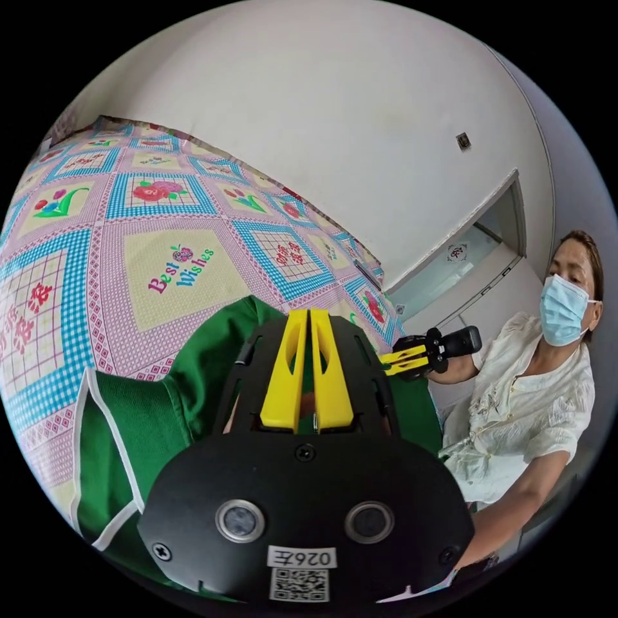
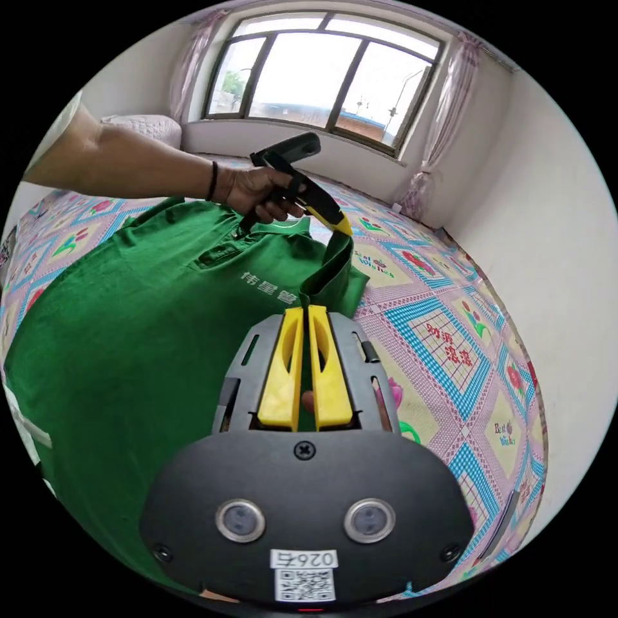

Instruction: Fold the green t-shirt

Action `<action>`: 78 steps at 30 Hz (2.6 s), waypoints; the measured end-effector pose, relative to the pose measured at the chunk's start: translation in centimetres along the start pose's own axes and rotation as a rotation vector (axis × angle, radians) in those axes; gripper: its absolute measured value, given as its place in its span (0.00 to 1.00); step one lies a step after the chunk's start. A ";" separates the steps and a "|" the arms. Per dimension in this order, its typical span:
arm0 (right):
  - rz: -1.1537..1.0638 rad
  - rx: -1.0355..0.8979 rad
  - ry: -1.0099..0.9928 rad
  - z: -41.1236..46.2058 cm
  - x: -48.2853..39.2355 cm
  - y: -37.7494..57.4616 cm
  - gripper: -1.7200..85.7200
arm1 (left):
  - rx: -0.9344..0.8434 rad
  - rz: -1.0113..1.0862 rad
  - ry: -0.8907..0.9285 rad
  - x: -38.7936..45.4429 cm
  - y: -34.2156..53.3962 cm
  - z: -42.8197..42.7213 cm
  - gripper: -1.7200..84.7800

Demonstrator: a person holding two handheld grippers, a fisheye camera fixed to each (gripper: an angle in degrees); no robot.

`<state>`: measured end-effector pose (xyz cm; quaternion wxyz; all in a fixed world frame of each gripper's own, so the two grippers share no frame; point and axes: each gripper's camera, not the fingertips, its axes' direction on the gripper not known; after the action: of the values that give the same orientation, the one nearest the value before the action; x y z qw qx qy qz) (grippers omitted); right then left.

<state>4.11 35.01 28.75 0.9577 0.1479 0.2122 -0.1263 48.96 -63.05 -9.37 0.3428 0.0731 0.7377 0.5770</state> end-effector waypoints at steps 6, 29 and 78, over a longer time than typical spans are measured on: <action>-0.094 -0.083 -0.070 2.3 -1.9 -1.1 0.04 | -0.051 -0.079 0.023 -3.7 2.8 -1.6 0.01; -0.016 -0.263 -0.420 7.7 4.5 -4.1 0.03 | 0.328 -0.501 0.269 -10.8 12.2 -11.5 0.01; -0.091 0.047 -0.523 6.3 -6.4 -27.6 0.01 | 0.604 -0.941 -0.939 36.8 47.8 -24.3 0.15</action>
<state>-7.54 8.55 30.73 0.9696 0.1227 -0.0392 -0.2081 -6.91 -48.55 20.64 0.7997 0.0797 0.5931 0.0478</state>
